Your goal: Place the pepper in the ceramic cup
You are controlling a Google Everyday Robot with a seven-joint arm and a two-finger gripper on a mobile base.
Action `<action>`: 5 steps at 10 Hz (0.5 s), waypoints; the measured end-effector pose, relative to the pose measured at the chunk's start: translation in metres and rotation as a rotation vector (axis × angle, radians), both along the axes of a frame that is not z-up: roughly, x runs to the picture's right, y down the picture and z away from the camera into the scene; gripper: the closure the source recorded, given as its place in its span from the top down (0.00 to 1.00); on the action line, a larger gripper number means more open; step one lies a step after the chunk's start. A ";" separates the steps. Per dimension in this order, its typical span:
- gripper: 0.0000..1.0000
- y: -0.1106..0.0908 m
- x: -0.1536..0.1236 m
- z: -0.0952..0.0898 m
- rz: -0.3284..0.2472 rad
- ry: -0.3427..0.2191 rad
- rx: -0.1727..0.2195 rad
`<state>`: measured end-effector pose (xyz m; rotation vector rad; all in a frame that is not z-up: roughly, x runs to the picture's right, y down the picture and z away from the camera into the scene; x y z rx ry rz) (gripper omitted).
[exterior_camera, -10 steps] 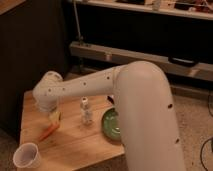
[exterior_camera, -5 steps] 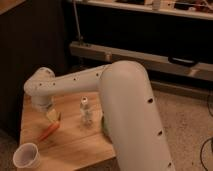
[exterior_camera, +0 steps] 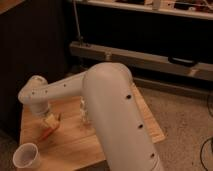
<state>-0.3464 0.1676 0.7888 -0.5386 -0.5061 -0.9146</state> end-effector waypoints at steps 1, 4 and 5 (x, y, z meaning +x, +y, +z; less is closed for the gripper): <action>0.80 0.005 -0.001 0.004 -0.002 0.003 -0.010; 0.80 0.018 0.004 0.015 0.015 -0.002 -0.026; 0.80 0.019 0.009 0.018 0.024 0.002 -0.020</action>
